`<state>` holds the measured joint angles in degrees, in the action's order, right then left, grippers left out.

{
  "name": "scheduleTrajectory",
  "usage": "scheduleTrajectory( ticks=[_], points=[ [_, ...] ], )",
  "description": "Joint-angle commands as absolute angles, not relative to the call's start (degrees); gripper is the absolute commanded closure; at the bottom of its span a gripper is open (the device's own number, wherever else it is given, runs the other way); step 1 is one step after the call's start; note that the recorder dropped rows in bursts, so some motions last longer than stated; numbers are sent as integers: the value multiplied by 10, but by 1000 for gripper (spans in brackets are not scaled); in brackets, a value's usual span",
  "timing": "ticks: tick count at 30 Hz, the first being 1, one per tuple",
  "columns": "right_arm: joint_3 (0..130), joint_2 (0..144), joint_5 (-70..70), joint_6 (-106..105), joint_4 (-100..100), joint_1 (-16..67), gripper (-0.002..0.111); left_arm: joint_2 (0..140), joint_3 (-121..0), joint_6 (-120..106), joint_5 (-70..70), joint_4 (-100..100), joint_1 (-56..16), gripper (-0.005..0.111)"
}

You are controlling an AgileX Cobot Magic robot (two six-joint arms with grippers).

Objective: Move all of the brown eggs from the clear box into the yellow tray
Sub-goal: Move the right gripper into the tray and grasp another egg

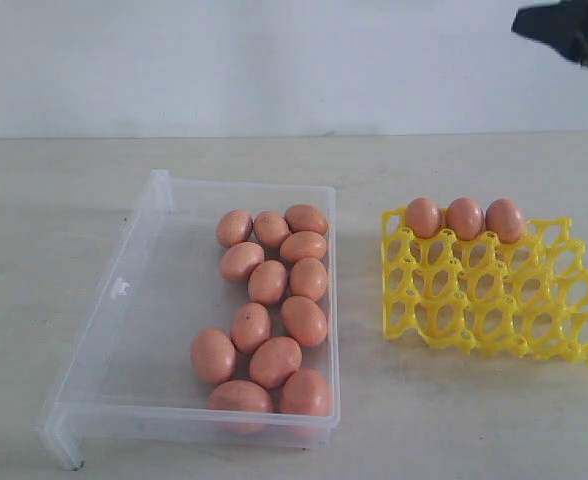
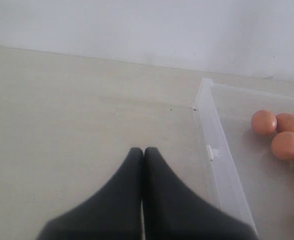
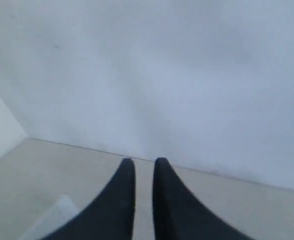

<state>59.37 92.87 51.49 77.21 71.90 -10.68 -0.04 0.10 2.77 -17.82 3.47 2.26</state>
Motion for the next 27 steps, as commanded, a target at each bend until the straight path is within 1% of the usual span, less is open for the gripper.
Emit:
scheduleTrajectory(
  ticks=[1,4,7,10,11,13,15,17,18,20,22,24,27],
  points=[
    [595,830,533,786,770,-33,108,0,0,28,-174,36,21,111],
    [595,781,443,785,841,54,108,0,0,28,-174,36,21,111],
    [595,753,291,800,999,180,108,0,0,28,-174,36,21,111],
    [590,758,107,808,999,308,108,0,0,28,-174,36,21,111],
    [590,768,22,805,999,361,108,0,0,28,-174,36,21,111],
    [596,793,-96,781,999,433,108,0,0,28,-174,36,21,111],
    [602,828,-180,726,999,488,108,0,0,28,-174,36,21,111],
    [611,868,-218,627,979,529,108,0,0,28,-174,36,21,111],
    [621,889,-237,544,915,547,108,0,0,28,-174,36,21,111],
    [664,931,-293,362,704,574,108,0,0,28,-174,36,21,111],
    [732,973,-388,174,458,584,109,0,0,28,-174,36,21,111],
    [809,1012,-499,35,272,582,109,0,0,28,-174,36,21,111],
    [901,1054,-605,-21,165,582,109,0,0,28,-174,36,21,111]
  ],
)
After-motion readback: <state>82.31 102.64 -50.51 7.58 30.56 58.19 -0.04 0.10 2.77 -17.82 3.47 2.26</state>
